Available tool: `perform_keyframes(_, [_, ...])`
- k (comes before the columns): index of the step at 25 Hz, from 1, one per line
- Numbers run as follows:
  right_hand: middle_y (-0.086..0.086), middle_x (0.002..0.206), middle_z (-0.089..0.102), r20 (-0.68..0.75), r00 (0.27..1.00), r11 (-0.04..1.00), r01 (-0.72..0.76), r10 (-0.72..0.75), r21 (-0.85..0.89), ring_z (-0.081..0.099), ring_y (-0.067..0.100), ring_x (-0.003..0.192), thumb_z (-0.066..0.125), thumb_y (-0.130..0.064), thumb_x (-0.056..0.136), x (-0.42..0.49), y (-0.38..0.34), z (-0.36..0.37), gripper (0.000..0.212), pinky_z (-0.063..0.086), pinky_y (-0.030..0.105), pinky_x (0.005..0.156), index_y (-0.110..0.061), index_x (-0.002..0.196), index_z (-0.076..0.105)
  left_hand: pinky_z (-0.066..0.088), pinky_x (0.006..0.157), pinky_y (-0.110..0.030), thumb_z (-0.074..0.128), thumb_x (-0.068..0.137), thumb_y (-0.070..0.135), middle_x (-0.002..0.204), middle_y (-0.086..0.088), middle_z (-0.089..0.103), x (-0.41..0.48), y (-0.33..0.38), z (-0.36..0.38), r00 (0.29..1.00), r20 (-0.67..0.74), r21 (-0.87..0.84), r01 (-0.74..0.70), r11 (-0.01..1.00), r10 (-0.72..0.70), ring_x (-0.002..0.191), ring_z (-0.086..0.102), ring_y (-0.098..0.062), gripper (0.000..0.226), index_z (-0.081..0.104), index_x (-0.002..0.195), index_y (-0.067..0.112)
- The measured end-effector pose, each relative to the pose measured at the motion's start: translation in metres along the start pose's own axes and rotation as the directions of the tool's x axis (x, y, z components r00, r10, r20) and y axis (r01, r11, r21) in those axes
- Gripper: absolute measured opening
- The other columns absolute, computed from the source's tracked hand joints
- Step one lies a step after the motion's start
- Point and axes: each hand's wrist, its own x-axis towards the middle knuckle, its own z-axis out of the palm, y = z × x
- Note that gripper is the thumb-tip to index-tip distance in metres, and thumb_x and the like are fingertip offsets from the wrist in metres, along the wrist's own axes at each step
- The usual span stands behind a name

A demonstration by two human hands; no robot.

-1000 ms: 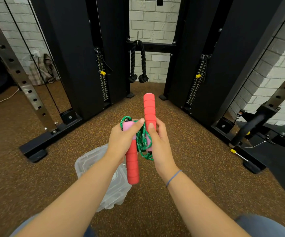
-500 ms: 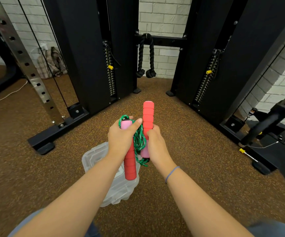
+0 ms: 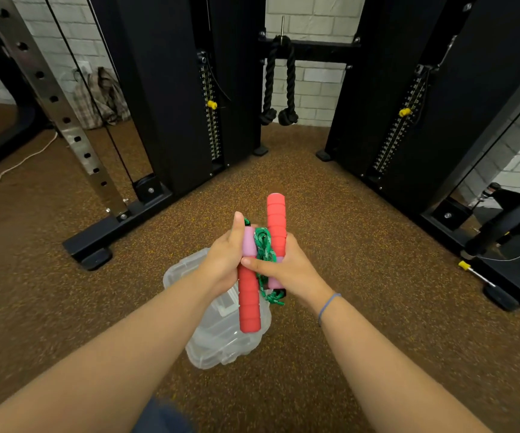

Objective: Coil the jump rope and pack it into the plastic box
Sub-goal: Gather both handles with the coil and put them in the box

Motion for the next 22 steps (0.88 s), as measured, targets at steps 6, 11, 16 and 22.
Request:
perform_keyframes(6, [0.005, 0.104, 0.069, 0.019, 0.996, 0.976, -0.092, 0.09, 0.196, 0.066, 0.014, 0.088, 0.087, -0.014, 0.059, 0.011, 0.028, 0.02, 0.053, 0.055, 0.04, 0.071, -0.03, 0.103, 0.061, 0.053, 0.089, -0.036, 0.026, 0.094, 0.058, 0.117, -0.019, 0.065, 0.012, -0.013, -0.025, 0.985, 0.123, 0.055, 0.111, 0.992, -0.117, 0.104, 0.064, -0.028, 0.068, 0.056, 0.122, 0.004])
perform_keyframes(11, [-0.005, 0.09, 0.067, 0.017, 0.986, 0.974, -0.166, 0.165, 0.156, 0.061, 0.009, 0.077, 0.085, -0.016, 0.062, 0.017, 0.042, 0.038, 0.05, 0.04, 0.024, 0.051, -0.028, 0.103, 0.059, 0.055, 0.084, -0.033, 0.016, 0.095, 0.058, 0.099, -0.015, 0.07, 0.02, -0.03, -0.042, 0.965, 0.2, 0.06, 0.158, 0.986, -0.167, 0.092, 0.066, -0.023, 0.068, 0.062, 0.101, 0.009])
perform_keyframes(16, [-0.01, 0.085, 0.07, -0.062, 0.98, 0.968, -0.176, 0.19, 0.181, 0.066, 0.005, 0.077, 0.086, -0.014, 0.059, 0.036, 0.053, 0.041, 0.049, 0.046, 0.03, 0.064, -0.027, 0.098, 0.059, 0.038, 0.107, -0.043, 0.019, 0.084, 0.076, 0.134, -0.005, 0.057, 0.052, -0.046, -0.073, 0.98, 0.13, 0.283, 0.11, 0.953, -0.152, 0.124, 0.051, -0.019, 0.084, 0.048, 0.134, 0.014])
perform_keyframes(22, [-0.004, 0.089, 0.067, -0.155, 0.952, 0.953, -0.231, 0.262, 0.196, 0.062, 0.015, 0.085, 0.089, -0.021, 0.05, 0.066, 0.077, 0.026, 0.053, 0.047, 0.038, 0.074, -0.025, 0.093, 0.057, 0.042, 0.104, -0.046, 0.064, 0.081, 0.051, 0.138, -0.016, 0.051, 0.079, -0.1, -0.168, 0.917, -0.399, 0.55, 0.218, 0.806, 0.025, 0.123, 0.051, -0.034, 0.075, 0.046, 0.135, 0.003])
